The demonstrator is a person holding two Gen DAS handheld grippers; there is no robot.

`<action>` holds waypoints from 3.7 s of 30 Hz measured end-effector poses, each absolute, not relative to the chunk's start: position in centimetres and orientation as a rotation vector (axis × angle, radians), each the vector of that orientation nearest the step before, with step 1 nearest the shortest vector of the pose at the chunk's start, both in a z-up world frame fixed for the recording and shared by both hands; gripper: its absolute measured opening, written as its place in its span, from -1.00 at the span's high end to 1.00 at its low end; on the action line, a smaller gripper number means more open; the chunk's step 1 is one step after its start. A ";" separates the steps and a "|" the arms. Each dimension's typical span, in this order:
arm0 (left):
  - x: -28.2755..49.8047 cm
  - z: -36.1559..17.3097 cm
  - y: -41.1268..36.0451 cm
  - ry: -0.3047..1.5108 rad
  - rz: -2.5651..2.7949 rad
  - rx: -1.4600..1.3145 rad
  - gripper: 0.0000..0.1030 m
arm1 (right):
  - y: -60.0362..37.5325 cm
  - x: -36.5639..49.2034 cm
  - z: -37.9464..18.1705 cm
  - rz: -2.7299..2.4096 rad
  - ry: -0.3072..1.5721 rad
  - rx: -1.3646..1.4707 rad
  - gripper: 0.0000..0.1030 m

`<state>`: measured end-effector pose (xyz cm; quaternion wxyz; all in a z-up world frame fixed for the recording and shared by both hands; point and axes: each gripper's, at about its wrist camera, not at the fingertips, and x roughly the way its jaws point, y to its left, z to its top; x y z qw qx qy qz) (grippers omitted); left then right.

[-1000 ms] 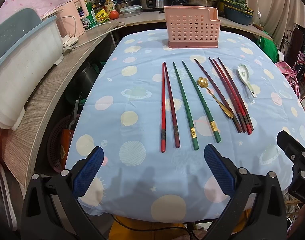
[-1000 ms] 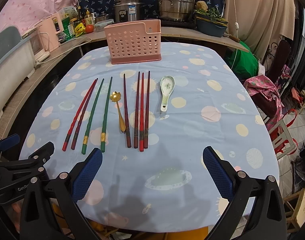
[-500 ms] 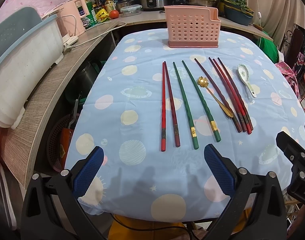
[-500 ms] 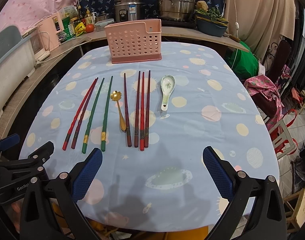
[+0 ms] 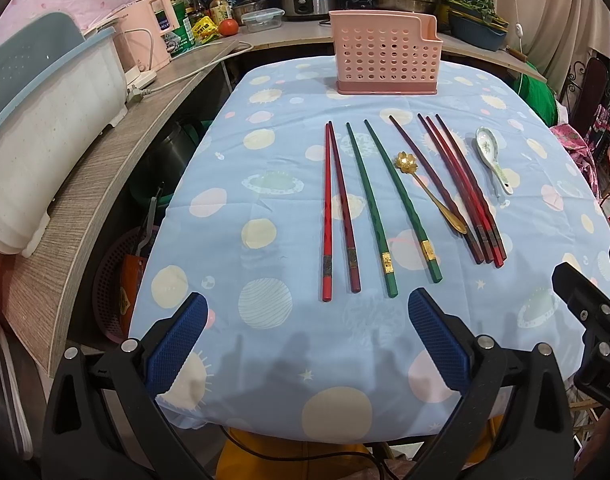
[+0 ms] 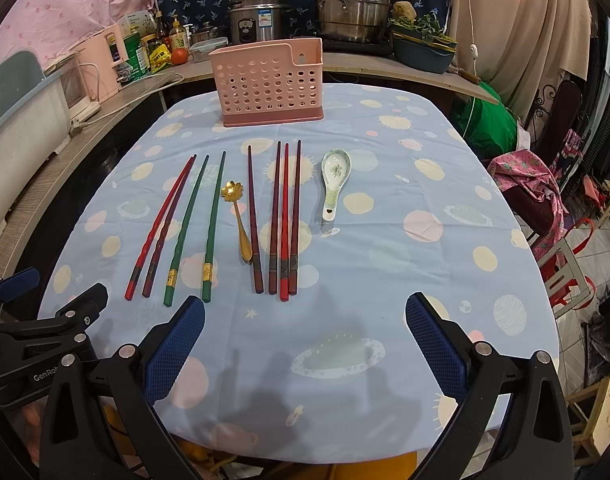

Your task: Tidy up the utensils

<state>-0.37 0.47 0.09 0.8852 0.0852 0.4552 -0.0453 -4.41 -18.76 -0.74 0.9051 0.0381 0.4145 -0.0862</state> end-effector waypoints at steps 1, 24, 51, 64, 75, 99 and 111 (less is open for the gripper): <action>-0.3 0.1 0.5 0.946 -0.094 0.177 -0.86 | -18.8 -4.4 -0.8 -0.178 0.857 0.079 -0.87; 0.5 -1.1 1.6 0.999 -0.081 0.126 -0.86 | -19.2 -4.3 -1.7 -0.193 0.869 0.088 -0.87; 6.5 -6.3 2.4 1.136 -0.200 0.039 0.62 | -23.4 0.6 -4.2 -0.218 0.924 0.167 -0.80; 6.7 -6.4 2.2 1.126 -0.199 0.043 0.79 | -27.3 7.4 -6.3 -0.130 0.942 0.404 0.25; 6.9 -6.4 2.1 1.124 -0.194 0.043 0.79 | -27.8 9.2 -8.1 -0.093 0.967 0.436 0.76; 6.5 -5.9 3.5 1.115 -0.190 -0.034 0.85 | -26.8 6.9 -5.5 -0.133 0.881 0.319 0.88; 5.9 1.0 5.4 0.978 -0.175 -0.086 0.86 | -27.8 4.2 0.2 -0.152 0.789 0.313 0.88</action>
